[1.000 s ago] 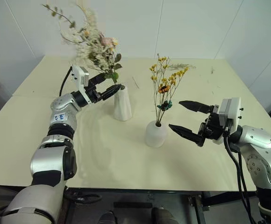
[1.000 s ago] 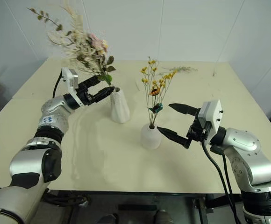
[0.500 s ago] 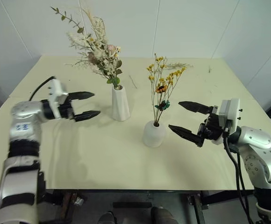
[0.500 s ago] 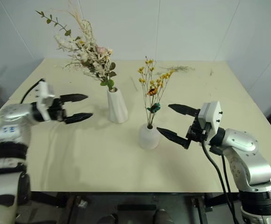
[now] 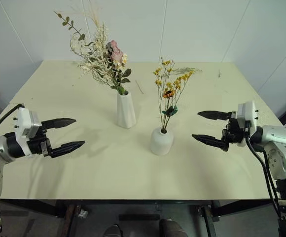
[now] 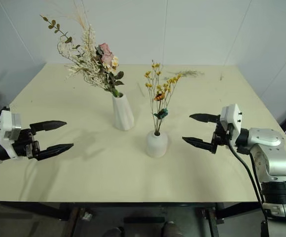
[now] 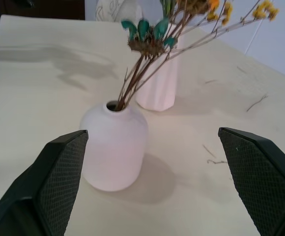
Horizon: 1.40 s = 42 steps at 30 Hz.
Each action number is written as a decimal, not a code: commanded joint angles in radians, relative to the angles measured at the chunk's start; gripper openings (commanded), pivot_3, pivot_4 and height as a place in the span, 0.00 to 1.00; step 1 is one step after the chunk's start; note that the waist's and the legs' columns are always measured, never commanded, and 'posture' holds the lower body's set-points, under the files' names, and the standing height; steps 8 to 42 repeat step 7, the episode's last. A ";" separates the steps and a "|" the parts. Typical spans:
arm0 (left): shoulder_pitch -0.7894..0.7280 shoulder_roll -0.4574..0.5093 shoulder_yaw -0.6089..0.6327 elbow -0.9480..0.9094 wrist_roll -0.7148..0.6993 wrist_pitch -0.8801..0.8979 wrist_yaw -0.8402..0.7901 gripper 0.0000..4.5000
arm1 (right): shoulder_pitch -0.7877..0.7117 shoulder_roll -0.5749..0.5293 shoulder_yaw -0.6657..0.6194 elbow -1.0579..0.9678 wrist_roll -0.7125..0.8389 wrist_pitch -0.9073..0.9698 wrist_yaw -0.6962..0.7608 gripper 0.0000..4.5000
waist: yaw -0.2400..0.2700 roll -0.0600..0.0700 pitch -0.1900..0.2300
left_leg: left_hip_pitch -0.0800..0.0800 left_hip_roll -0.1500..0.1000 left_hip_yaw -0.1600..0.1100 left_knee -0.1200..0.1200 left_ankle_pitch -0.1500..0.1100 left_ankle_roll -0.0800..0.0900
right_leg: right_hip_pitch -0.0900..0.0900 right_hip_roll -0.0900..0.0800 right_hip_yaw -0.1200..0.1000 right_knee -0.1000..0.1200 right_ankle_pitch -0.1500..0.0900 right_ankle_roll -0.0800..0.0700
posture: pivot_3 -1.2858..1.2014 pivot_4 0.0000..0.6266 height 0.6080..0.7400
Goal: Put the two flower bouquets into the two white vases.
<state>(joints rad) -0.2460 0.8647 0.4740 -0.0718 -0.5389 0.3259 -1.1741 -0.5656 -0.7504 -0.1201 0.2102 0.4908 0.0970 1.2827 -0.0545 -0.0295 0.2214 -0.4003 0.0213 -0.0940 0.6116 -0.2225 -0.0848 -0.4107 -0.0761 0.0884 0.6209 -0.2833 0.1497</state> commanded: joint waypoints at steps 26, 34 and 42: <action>0.056 -0.015 0.049 -0.072 -0.023 -0.047 0.080 0.97 | -0.109 0.010 0.001 0.228 -0.086 -0.168 0.070 1.00 | -0.002 0.000 0.000 | 0.001 0.000 0.001 0.000 0.000 0.000 | 0.000 0.000 0.000 0.000 0.000 -0.001 | 0.52 0.24 1.00; 0.056 -0.015 0.049 -0.072 -0.023 -0.047 0.080 0.97 | -0.109 0.010 0.001 0.228 -0.086 -0.168 0.070 1.00 | -0.002 0.000 0.000 | 0.001 0.000 0.001 0.000 0.000 0.000 | 0.000 0.000 0.000 0.000 0.000 -0.001 | 0.52 0.24 1.00; 0.056 -0.015 0.049 -0.072 -0.023 -0.047 0.080 0.97 | -0.109 0.010 0.001 0.228 -0.086 -0.168 0.070 1.00 | -0.002 0.000 0.000 | 0.001 0.000 0.001 0.000 0.000 0.000 | 0.000 0.000 0.000 0.000 0.000 -0.001 | 0.52 0.24 1.00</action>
